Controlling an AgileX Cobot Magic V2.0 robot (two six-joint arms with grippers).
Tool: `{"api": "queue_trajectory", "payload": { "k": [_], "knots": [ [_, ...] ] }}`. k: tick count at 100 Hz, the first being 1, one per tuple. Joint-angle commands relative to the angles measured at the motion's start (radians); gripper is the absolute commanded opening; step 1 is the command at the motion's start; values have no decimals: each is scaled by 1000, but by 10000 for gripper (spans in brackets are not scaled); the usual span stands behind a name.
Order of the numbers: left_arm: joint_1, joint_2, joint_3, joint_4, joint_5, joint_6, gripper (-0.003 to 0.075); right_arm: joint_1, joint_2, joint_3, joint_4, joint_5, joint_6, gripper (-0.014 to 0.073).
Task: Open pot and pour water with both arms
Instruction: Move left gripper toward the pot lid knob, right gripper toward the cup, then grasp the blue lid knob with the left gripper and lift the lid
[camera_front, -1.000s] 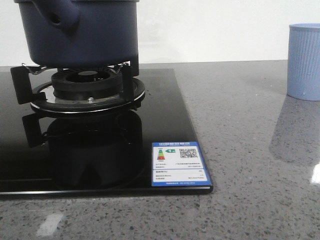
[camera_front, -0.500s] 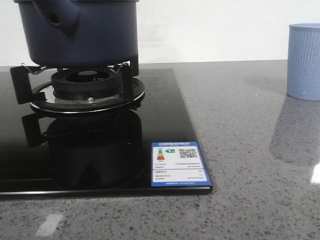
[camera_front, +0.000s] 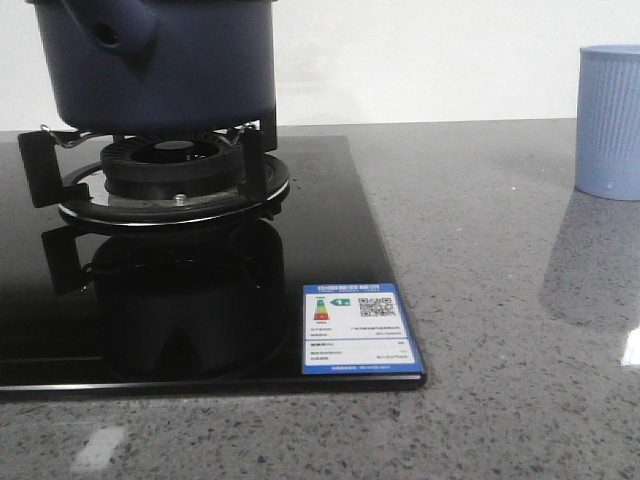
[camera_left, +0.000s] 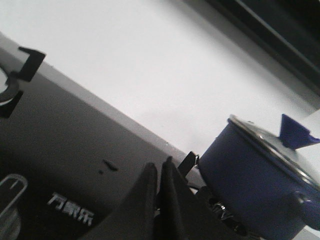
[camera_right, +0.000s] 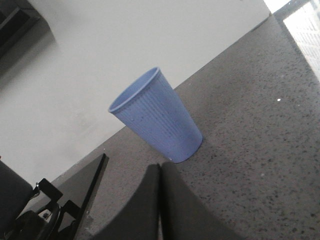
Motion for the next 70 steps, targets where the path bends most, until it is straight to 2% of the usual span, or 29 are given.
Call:
{"api": "queue_trajectory", "payload": {
  "k": [1,13,34,46,59,70],
  "knots": [
    [-6,5,-117,112,-1,12,-20,-6,8,-95,-55,-20,-6,-66],
    [-6,101,-270,293,112,12,-20,-6,101,-211,-169,20,-6,-65],
    [-6,333,-483,306,236,31,-20,-6,361,-453,-328,188,-27,-66],
    [-30,416,-569,304,299,112,-19,6,484,-568,-338,291,-81,-68],
    [-81,453,-607,304,286,133,-15,58,559,-624,-338,303,-81,-67],
    [-130,463,-623,304,263,142,59,103,587,-641,-336,308,-81,-55]
  ]
}}
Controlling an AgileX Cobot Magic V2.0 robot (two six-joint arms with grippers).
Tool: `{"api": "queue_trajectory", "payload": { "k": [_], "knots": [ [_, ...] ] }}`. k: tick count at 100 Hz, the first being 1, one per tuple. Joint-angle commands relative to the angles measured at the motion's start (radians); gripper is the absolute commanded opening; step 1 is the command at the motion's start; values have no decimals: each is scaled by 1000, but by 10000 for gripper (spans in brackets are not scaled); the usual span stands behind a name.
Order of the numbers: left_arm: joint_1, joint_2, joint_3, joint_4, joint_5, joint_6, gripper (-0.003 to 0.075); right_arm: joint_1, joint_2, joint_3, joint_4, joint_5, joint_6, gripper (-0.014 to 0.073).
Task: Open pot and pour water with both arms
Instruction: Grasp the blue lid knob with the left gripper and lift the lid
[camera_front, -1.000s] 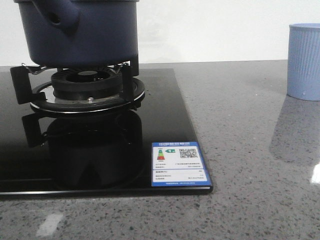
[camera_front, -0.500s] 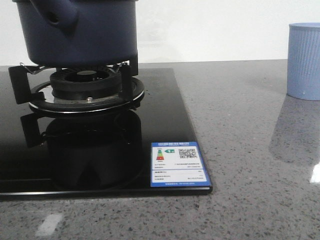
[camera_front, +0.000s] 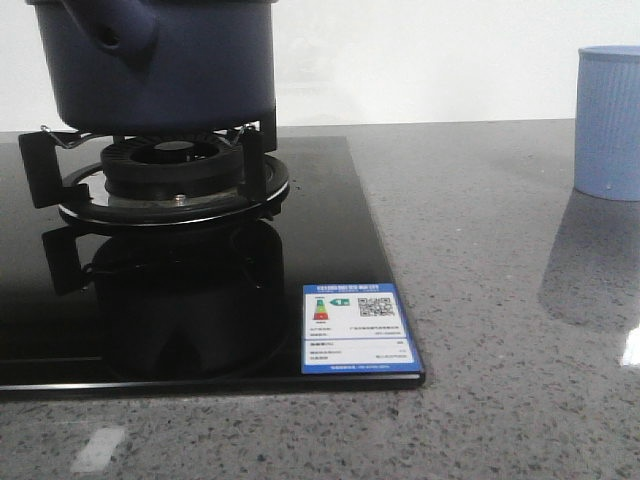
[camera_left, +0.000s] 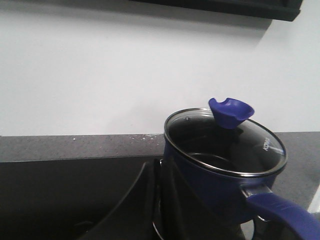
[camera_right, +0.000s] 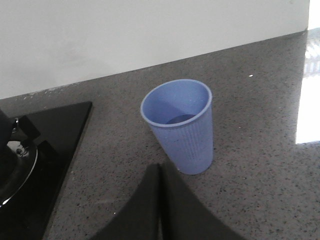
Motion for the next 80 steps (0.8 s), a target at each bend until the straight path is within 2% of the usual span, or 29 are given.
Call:
{"api": "queue_trajectory", "payload": {
  "k": [1,10,20,25,32,45,64,80],
  "knots": [
    [-38,22,-45,-10,-90,12,68,34,28,-45,-6,-56,-18,-51],
    [-77,32,-45,-10,-110,12,207,82,38,-45,1,-56,-18,68],
    [-118,53,-45,-12,-122,12,389,126,48,-45,5,-58,-18,320],
    [-138,67,-45,-12,-122,12,442,142,48,-45,5,-64,-18,467],
    [-169,91,-45,-16,-124,12,459,156,48,-45,5,-73,-18,574],
    [-238,161,-45,-18,-161,12,433,160,48,-45,5,-73,-18,570],
    [-335,288,-51,-18,-324,12,440,160,48,-45,5,-71,-18,547],
    [-402,412,-69,-18,-441,12,526,160,48,-45,5,-70,-18,547]
  ]
}}
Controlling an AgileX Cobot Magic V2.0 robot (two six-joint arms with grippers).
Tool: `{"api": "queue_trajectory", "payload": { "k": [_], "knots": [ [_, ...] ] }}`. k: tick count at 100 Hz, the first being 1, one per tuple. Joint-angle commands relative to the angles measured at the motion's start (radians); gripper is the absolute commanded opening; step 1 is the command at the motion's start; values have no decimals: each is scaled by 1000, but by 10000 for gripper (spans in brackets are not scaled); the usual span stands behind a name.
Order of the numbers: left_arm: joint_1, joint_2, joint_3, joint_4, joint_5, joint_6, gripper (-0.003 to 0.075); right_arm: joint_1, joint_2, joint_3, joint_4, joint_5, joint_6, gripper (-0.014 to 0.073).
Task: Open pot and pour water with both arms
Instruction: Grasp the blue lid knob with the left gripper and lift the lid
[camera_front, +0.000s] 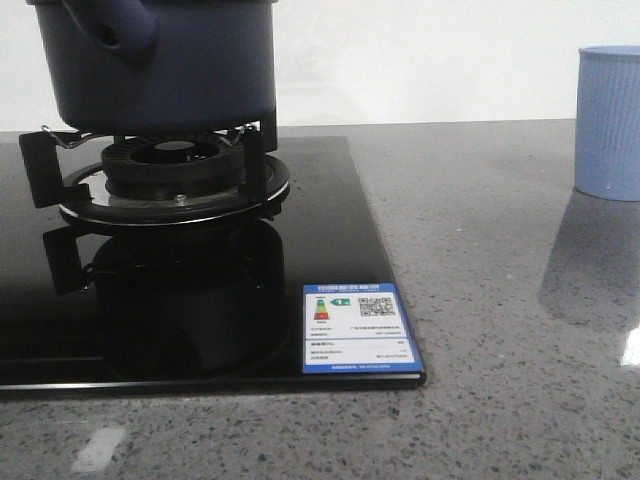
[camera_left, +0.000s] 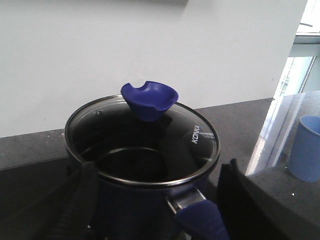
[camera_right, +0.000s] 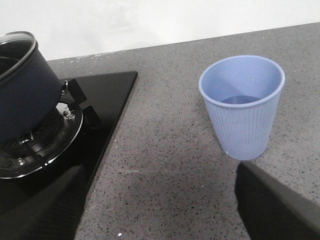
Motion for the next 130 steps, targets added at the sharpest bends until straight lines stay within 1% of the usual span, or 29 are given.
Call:
{"api": "queue_trajectory", "payload": {
  "k": [1,7,22,50,75,102,130],
  "knots": [
    [-35,61,-56,-12,-139,-1,533,1,8,-38,3,-78,-11,547],
    [-48,114,-76,-8,-164,-1,548,1,8,-38,3,-78,-11,547],
    [-50,236,-145,-5,-218,-1,547,1,8,-38,3,-76,-11,547],
    [-48,384,-275,-3,-224,-1,547,1,8,-38,3,-72,-11,547],
    [-48,507,-339,31,-253,-1,547,1,8,-38,3,-70,-11,547],
    [0,555,-364,40,-274,-1,547,1,8,-38,3,-63,-11,547],
    [1,564,-364,42,-293,-1,547,1,8,-38,3,-63,-11,547]
  ]
}}
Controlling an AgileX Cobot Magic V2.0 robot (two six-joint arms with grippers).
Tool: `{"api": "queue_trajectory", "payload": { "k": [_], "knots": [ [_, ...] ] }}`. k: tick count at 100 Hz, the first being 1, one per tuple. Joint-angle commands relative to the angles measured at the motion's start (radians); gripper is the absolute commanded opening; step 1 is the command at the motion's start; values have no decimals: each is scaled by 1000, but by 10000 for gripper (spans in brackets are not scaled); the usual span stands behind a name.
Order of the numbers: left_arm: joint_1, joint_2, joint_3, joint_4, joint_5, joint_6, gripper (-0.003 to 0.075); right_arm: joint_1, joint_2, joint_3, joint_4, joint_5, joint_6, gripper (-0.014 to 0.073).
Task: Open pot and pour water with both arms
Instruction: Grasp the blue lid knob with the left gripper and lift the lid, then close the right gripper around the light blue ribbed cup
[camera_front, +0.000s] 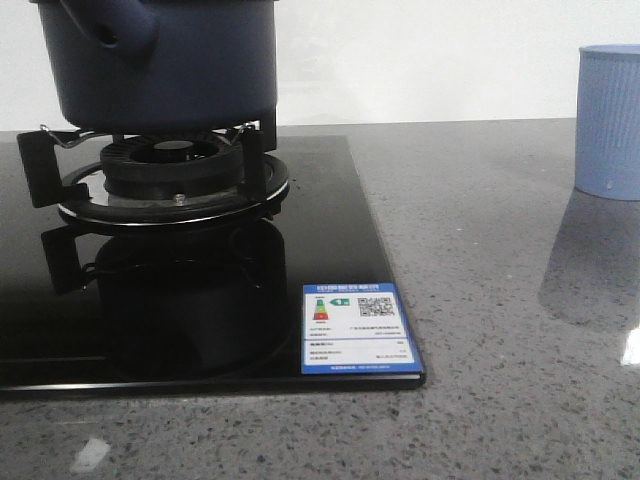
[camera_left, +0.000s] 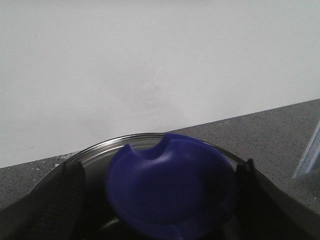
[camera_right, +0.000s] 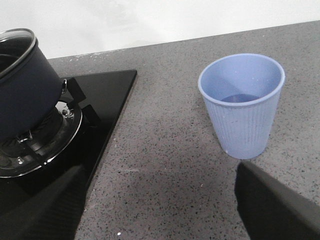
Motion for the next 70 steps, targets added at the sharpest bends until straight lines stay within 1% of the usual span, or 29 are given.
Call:
{"api": "queue_trajectory", "payload": {
  "k": [1,43,50,62,70],
  "knots": [
    [3,-17,-37,5,-86,-3,547,1,8,-38,3,-66,-11,547],
    [1,-10,-37,5,-83,-3,541,1,8,-38,3,-66,-11,547],
    [1,-10,-37,5,-83,-3,508,1,8,-38,3,-66,-11,547],
    [1,-10,-37,5,-87,-3,416,1,8,-38,3,-66,-11,547],
    [1,-10,-37,5,-91,-3,395,1,8,-38,3,-66,-11,547]
  ]
}}
